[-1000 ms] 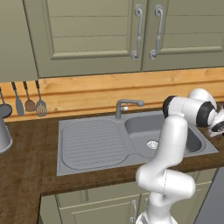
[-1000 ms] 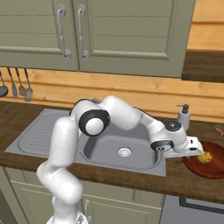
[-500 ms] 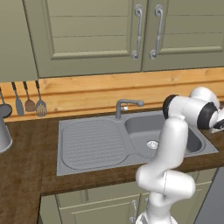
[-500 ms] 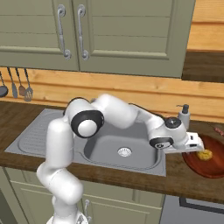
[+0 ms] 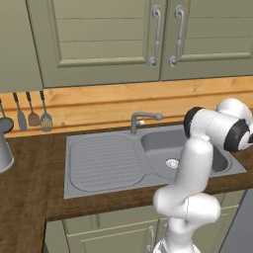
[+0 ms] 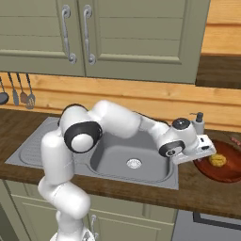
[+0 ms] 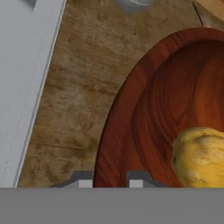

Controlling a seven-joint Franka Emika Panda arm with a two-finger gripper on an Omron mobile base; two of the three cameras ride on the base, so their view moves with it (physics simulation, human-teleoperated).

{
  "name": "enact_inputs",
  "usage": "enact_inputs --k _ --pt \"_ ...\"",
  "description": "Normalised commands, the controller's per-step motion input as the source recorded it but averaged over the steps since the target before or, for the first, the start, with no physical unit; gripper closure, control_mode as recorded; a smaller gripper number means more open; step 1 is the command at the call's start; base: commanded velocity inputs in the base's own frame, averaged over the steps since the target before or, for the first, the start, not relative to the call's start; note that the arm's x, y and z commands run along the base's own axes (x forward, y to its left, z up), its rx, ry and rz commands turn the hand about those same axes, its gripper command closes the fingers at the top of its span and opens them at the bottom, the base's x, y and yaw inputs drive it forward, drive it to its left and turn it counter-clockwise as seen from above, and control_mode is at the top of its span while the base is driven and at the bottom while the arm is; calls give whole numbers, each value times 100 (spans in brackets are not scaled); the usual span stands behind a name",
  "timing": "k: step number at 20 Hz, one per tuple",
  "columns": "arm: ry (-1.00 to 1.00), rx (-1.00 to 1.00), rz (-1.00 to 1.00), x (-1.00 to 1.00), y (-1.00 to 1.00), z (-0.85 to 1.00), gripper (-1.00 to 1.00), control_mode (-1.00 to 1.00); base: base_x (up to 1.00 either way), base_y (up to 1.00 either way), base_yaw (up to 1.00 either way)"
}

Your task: Pick the squash from the sink and place it in the bowl. Then pick the bowl and place it in the microwave. Then close the microwave door and press the start button.

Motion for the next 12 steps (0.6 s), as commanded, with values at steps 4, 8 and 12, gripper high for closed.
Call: enact_inputs --k 4,8,12 --pt "12 -16 21 -15 42 65 100 -100 0 0 0" --pt "10 -6 34 -42 35 77 100 -100 0 0 0" --pt "18 0 40 -49 23 76 100 -100 0 0 0"
